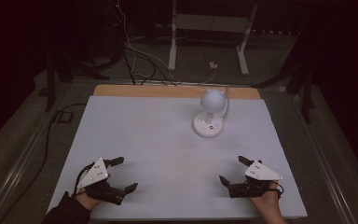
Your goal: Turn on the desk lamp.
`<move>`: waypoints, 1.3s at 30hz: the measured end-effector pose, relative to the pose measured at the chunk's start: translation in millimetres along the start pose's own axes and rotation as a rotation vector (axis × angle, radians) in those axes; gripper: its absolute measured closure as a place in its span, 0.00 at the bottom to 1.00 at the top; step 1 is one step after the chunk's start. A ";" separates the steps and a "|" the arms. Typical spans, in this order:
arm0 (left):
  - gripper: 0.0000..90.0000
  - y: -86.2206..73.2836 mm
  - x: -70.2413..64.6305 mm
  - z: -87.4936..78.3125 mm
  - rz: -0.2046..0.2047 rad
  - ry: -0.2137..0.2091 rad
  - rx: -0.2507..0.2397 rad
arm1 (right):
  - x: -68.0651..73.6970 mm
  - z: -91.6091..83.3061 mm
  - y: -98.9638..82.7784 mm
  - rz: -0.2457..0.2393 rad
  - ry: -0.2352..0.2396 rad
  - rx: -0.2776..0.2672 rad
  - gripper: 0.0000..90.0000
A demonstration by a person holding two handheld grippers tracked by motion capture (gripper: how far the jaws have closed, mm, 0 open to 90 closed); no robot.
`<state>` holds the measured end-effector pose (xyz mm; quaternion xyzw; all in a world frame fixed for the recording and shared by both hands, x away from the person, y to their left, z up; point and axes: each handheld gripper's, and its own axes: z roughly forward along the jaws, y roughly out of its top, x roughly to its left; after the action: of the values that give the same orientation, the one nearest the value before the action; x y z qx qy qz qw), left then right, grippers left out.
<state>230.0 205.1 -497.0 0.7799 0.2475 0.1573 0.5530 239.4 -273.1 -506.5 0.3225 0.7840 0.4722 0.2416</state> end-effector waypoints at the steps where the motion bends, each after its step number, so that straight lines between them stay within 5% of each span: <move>1: 0.00 0.1 -0.1 -0.1 0.000 0.001 0.000 | 0.7 0.7 -0.2 -0.005 0.003 0.006 0.00; 13: 0.00 0.8 -0.6 -1.5 -0.003 -0.005 -0.003 | -0.7 2.4 0.7 0.018 0.058 0.037 0.00; 20: 0.00 0.8 -0.4 -1.9 -0.007 -0.009 -0.006 | 2.1 -0.8 3.1 0.010 0.009 0.056 0.00; 39: 0.00 1.0 -0.7 -1.5 -0.005 -0.010 -0.008 | 12.7 -3.1 19.7 0.060 0.051 0.121 0.00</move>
<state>228.8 205.6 -495.6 0.7780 0.2460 0.1530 0.5575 234.2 -258.7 -488.4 0.3478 0.8070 0.4391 0.1871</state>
